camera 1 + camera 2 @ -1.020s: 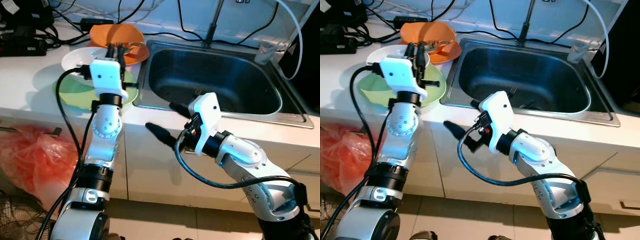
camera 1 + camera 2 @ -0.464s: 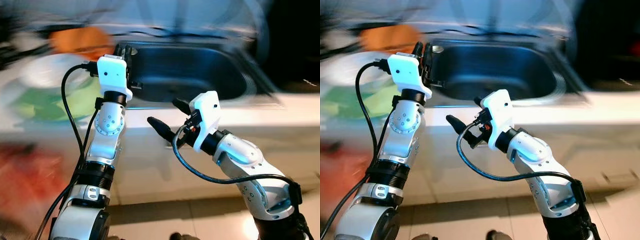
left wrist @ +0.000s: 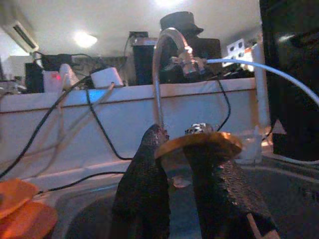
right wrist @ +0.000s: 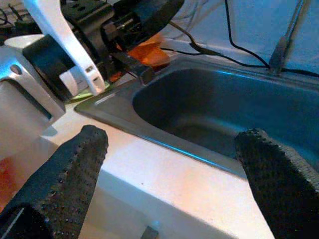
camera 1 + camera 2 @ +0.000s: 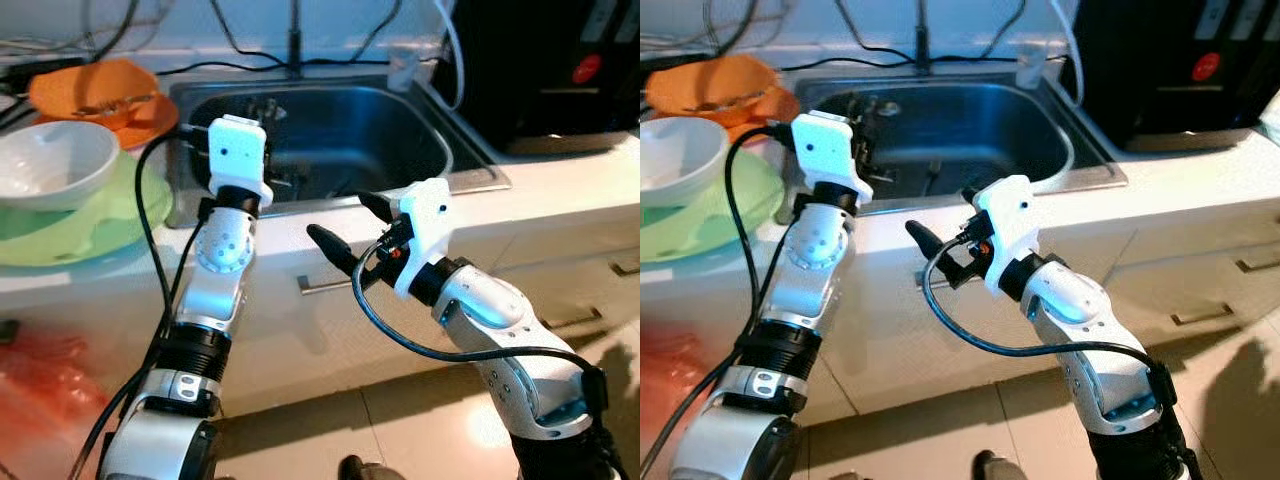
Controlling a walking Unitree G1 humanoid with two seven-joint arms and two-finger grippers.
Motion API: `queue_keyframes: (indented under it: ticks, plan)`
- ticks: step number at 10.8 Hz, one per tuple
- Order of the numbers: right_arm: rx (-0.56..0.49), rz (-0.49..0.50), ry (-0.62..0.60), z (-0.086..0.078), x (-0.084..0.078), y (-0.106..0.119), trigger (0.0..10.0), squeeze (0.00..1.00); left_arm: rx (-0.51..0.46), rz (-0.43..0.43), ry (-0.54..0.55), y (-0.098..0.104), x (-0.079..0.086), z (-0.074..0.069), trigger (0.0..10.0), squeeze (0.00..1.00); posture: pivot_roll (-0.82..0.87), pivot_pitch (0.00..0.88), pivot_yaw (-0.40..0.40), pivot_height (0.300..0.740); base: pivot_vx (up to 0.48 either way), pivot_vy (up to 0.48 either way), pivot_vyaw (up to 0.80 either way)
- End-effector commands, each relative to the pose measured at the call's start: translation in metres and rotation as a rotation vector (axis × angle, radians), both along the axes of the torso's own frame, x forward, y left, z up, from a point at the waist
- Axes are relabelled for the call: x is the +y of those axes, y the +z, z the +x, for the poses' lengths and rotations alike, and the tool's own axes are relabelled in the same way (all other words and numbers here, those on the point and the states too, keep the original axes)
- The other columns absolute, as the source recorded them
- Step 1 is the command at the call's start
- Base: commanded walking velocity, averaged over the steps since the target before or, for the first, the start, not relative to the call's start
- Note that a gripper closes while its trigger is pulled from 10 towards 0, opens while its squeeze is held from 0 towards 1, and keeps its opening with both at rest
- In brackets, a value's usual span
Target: Kitchen organization
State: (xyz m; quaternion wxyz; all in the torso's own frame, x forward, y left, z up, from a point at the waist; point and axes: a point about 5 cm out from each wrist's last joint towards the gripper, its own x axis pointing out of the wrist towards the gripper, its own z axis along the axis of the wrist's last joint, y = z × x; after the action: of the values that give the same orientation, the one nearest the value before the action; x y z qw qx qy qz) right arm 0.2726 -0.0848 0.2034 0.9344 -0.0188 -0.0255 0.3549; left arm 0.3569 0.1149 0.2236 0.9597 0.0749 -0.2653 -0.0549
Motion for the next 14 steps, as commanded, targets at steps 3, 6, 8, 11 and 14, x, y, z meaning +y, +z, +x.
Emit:
queue_keyframes:
  ticks: [3,6,8,11,14]
  plan:
    - [-0.005,-0.074,-0.102,0.008,-0.008,-0.001,10.0,0.0,0.049,0.017,0.002,-0.011,0.003,0.001,0.0,0.0,-0.03,0.049,-0.007,0.74,0.0,0.0,0.0]
    - [0.008,-0.11,-0.175,0.01,-0.019,-0.004,10.0,0.0,0.098,0.022,-0.003,-0.023,0.001,0.003,0.0,0.0,-0.05,0.06,-0.002,0.74,0.0,0.0,0.0]
    - [0.01,-0.138,-0.238,0.01,-0.03,-0.002,10.0,0.0,0.123,0.018,-0.015,-0.031,-0.004,0.003,0.0,0.0,-0.06,0.065,0.005,0.74,0.0,0.0,0.0]
    - [0.052,-0.133,-0.234,0.006,-0.031,-0.003,10.0,0.0,0.121,-0.015,-0.046,-0.031,-0.017,0.007,0.0,0.0,-0.08,0.075,0.013,0.74,0.0,0.0,0.0]
    - [0.142,-0.126,-0.151,-0.007,-0.025,-0.005,10.0,0.0,0.153,-0.007,-0.057,-0.035,-0.03,0.016,0.0,0.0,-0.12,0.092,0.015,0.74,0.0,0.0,0.0]
